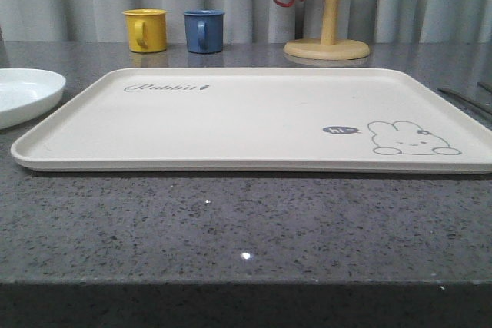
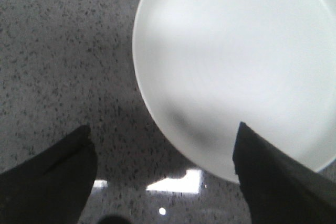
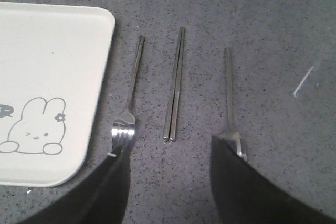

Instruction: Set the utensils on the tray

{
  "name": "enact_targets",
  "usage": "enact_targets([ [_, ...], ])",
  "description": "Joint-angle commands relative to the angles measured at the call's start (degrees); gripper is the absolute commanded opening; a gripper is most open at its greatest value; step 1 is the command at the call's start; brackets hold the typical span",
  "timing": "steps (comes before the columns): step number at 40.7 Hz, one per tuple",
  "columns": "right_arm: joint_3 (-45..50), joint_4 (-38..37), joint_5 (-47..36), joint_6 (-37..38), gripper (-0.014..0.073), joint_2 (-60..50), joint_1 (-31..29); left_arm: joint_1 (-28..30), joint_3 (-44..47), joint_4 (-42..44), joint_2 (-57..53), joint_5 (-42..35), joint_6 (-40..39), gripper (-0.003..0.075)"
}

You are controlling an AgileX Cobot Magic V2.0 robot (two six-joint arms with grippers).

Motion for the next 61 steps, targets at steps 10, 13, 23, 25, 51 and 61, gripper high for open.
enact_targets([
  [10,-1.89,0.00,-3.82,0.01,0.0377,0.69,-0.18,2.23,-5.97,-9.76,9.17,-4.25,5.14,0.0524],
  [13,-1.89,0.00,-3.82,0.01,0.0377,0.69,-0.18,2.23,-6.22,-10.12,10.69,-4.25,5.14,0.0524],
  [23,-1.89,0.00,-3.82,0.01,0.0377,0.69,-0.18,2.23,-6.22,-10.42,13.03,-4.63,5.14,0.0462],
  [25,-1.89,0.00,-3.82,0.01,0.0377,0.69,-0.18,2.23,-6.22,-10.42,13.03,-4.69,5.14,0.0425],
  [51,-1.89,0.00,-3.82,0.01,0.0377,0.69,-0.18,2.23,-7.01,-8.79,12.68,-3.14,5.14,-0.0020],
  [61,-1.89,0.00,-3.82,0.01,0.0377,0.69,-0.18,2.23,-12.66,-10.11,8.95,0.64,5.14,-0.0020],
])
